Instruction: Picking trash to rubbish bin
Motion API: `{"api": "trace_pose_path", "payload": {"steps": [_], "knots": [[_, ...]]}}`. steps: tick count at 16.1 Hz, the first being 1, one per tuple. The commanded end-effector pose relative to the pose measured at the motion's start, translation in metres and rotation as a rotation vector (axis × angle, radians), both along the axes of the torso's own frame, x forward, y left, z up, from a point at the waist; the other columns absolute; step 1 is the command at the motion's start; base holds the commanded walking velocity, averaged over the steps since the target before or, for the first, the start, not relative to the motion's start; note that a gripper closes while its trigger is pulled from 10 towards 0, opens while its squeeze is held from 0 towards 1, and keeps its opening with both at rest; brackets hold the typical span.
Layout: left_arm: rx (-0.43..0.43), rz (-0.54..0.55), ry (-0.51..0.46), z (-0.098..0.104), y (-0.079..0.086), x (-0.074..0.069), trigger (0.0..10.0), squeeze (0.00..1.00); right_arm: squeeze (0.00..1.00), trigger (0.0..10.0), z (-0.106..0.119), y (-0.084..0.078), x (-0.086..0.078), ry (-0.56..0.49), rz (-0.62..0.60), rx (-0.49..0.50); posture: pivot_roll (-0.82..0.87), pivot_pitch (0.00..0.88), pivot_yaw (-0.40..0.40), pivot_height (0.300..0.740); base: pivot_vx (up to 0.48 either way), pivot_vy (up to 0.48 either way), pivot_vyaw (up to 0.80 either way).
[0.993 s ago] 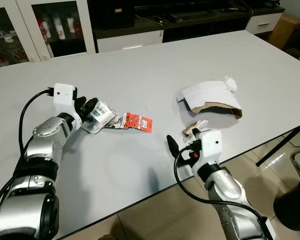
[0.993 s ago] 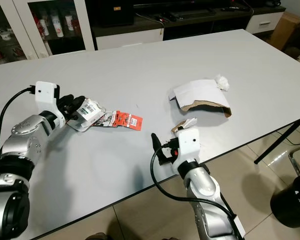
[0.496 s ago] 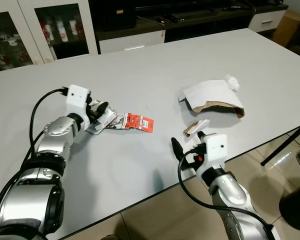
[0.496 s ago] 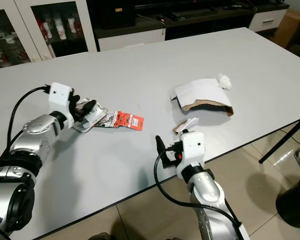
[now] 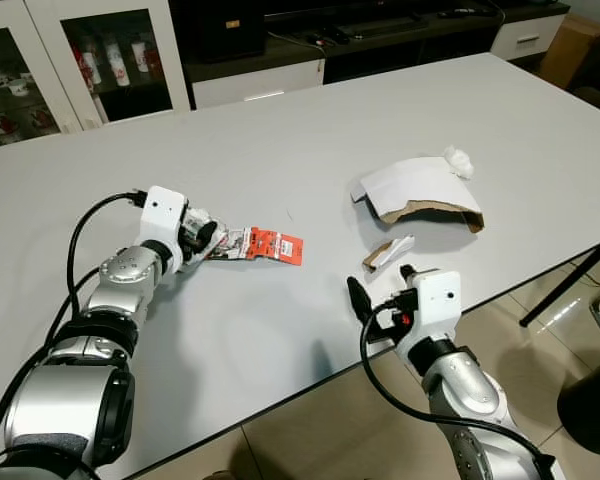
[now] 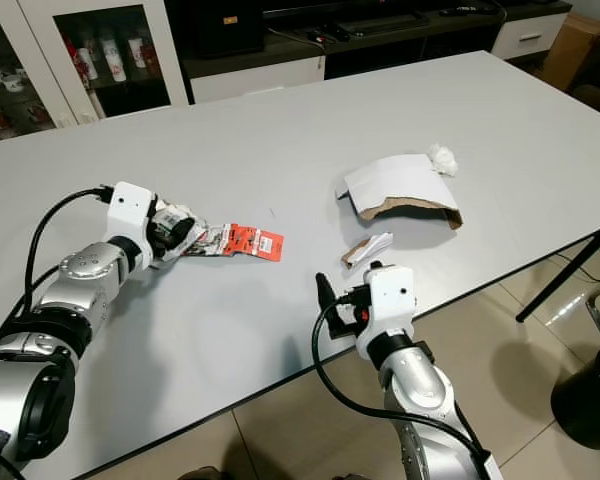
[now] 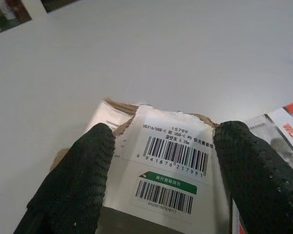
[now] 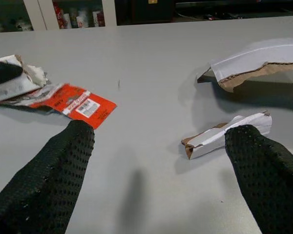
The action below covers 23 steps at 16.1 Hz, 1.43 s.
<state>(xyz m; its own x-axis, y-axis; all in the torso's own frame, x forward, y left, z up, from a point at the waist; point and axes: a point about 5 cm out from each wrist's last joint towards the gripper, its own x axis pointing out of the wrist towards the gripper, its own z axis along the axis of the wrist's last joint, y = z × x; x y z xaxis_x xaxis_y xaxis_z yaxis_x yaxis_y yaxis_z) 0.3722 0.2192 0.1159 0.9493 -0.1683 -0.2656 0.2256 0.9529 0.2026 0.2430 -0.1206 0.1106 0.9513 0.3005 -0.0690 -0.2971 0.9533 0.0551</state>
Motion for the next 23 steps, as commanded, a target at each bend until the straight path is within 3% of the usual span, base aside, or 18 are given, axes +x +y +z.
{"api": "trace_pose_path", "payload": {"steps": [1, 3, 4, 9, 10, 11, 23], "knots": [[0.045, -0.016, 0.017, -0.002, -0.004, 0.001, 10.0, 0.0, 0.0, 10.0, 0.001, -0.001, -0.001, 0.002, -0.009, -0.01, -0.08, 0.045, 0.014, 0.74, 0.0, 0.0, 0.0], [0.088, -0.025, 0.048, -0.008, -0.005, -0.002, 10.0, 0.0, 0.0, 10.0, 0.001, -0.002, -0.002, 0.003, -0.007, -0.011, -0.09, 0.046, 0.013, 0.74, 0.0, 0.0, 0.0], [0.152, -0.044, 0.093, -0.016, -0.005, -0.005, 10.0, 0.0, 0.0, 10.0, 0.001, -0.002, -0.002, 0.005, -0.006, -0.013, -0.09, 0.048, 0.013, 0.74, 0.0, 0.0, 0.0], [0.156, -0.048, 0.146, -0.022, -0.005, -0.007, 10.0, 0.0, 0.0, 10.0, 0.002, -0.001, -0.001, 0.007, -0.004, -0.013, -0.09, 0.051, 0.011, 0.74, 0.0, 0.0, 0.0], [0.158, -0.044, 0.143, -0.021, -0.005, -0.007, 4.3, 0.0, 0.0, 10.0, 0.002, -0.001, -0.001, 0.007, -0.003, -0.013, -0.08, 0.052, 0.007, 0.74, 0.0, 0.0, 0.0], [0.152, -0.046, 0.142, -0.02, -0.005, -0.006, 0.0, 0.0, 0.0, 10.0, 0.002, -0.001, -0.001, 0.007, -0.003, -0.015, -0.08, 0.052, 0.007, 0.74, 0.0, 0.0, 0.0], [0.079, -0.054, 0.141, -0.023, 0.001, -0.011, 0.0, 0.0, 0.0, 10.0, 0.0, -0.001, 0.002, 0.013, 0.001, -0.02, -0.07, 0.045, 0.006, 0.74, 0.0, 0.0, 0.0]]}}
